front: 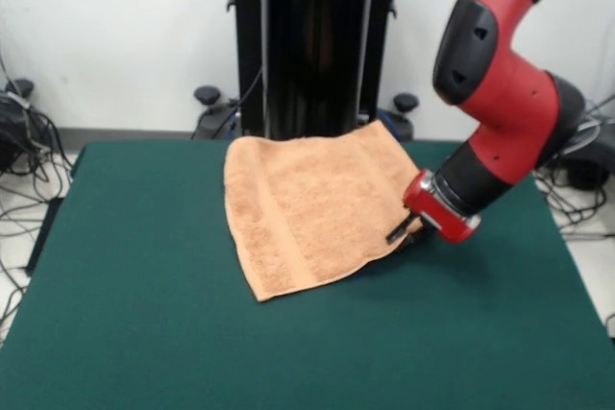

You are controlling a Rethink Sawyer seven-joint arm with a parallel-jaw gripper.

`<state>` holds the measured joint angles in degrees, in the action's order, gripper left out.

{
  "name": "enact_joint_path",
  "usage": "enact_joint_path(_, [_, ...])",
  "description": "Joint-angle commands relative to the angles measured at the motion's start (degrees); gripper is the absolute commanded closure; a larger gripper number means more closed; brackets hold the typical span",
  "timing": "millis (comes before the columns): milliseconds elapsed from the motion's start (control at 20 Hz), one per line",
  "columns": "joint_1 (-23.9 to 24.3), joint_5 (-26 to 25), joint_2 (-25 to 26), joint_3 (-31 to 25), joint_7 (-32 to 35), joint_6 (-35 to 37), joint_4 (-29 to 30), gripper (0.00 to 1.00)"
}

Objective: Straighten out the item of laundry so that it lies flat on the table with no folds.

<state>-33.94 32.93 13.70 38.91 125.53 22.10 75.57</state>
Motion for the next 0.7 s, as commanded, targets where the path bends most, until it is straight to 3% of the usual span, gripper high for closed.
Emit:
enact_joint_path(50, [3.2, -3.6, -1.7, -6.3, 2.2, 3.1, -6.8, 1.0])
enact_joint_path(700, [5.8, -8.1, -3.4, -8.2, 2.0, 5.7, -8.9, 1.0])
